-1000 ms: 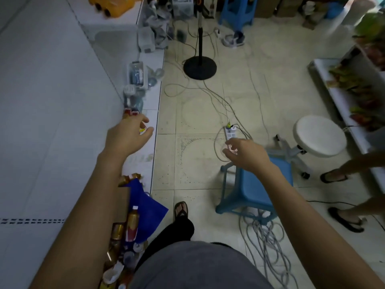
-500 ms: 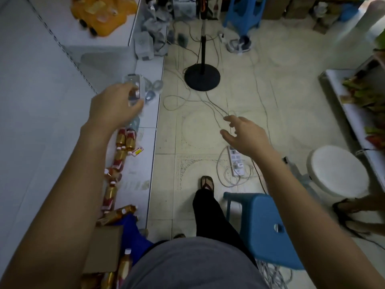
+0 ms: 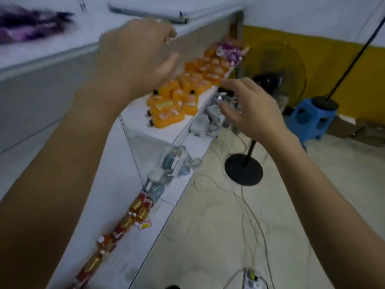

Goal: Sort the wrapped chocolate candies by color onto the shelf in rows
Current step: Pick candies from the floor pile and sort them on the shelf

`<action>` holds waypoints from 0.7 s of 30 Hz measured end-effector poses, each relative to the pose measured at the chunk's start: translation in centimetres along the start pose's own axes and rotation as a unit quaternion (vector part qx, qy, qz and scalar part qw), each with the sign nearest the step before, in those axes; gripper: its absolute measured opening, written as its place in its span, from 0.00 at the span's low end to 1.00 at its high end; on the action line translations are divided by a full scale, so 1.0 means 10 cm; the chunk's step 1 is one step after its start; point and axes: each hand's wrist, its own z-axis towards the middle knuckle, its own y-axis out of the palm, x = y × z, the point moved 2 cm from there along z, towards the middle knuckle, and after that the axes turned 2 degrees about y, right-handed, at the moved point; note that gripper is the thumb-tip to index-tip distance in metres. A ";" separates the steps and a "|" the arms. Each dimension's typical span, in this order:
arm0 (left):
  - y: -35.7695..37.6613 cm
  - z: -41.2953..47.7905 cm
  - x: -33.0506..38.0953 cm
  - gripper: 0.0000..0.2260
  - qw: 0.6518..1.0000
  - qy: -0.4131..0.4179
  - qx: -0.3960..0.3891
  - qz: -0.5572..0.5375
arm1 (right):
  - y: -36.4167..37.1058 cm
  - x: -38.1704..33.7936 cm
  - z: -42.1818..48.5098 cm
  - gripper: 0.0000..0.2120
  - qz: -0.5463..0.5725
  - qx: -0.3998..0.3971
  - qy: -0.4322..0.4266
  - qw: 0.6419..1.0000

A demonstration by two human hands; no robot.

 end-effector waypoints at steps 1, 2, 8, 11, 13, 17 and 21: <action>-0.13 0.13 -0.08 0.24 0.999 -0.006 0.022 0.036 | -0.01 -0.04 0.26 0.22 0.016 0.026 -0.033 0.999; -0.24 0.24 -0.17 0.24 0.997 -0.009 0.040 0.066 | -0.01 -0.09 0.51 0.22 0.031 0.050 -0.066 0.996; -0.91 0.47 -0.74 0.20 0.969 -0.068 0.078 0.223 | 0.03 -0.62 1.75 0.23 0.107 0.121 -0.217 0.963; -1.17 0.37 -1.06 0.22 0.947 -0.137 0.038 0.290 | 0.18 -0.94 2.22 0.24 0.131 0.090 -0.275 0.948; -1.30 0.26 -1.23 0.23 0.933 -0.176 0.001 0.314 | 0.31 -1.16 2.48 0.24 0.137 0.067 -0.318 0.936; -1.45 0.07 -1.58 0.23 0.891 -0.254 -0.118 0.358 | 0.56 -1.64 2.90 0.23 0.140 0.007 -0.401 0.906; -1.46 -0.12 -1.94 0.20 0.847 -0.300 -0.204 0.389 | 0.83 -2.08 3.20 0.22 0.138 -0.055 -0.473 0.869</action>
